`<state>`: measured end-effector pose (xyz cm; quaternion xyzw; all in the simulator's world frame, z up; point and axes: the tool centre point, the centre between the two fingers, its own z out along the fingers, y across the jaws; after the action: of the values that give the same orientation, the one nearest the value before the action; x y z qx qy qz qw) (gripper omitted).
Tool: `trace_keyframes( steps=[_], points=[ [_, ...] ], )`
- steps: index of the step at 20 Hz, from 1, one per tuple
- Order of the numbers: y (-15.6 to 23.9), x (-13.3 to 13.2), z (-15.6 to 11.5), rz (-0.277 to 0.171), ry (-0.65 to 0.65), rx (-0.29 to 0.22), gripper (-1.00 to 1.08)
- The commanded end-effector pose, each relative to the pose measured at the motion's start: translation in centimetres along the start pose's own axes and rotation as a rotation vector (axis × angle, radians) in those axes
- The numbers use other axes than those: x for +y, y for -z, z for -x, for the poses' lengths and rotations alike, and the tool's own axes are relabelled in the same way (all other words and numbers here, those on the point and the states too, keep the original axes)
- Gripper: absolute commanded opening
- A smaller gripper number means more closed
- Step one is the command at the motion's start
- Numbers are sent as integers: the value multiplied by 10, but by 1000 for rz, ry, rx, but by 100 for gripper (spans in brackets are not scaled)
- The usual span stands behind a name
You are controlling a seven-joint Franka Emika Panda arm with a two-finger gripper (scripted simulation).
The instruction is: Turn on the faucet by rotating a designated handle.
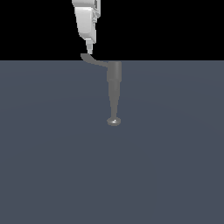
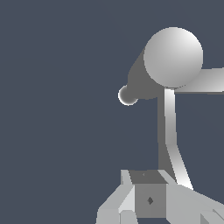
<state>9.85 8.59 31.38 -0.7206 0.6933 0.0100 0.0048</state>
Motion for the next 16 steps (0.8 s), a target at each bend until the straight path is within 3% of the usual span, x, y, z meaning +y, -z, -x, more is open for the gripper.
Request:
trace_keyframes(
  steps=[1,16],
  points=[
    [-6,-6,3,-4,-30,9,-100],
    [-15,-5,8,-7,-64,21,-100]
  ],
)
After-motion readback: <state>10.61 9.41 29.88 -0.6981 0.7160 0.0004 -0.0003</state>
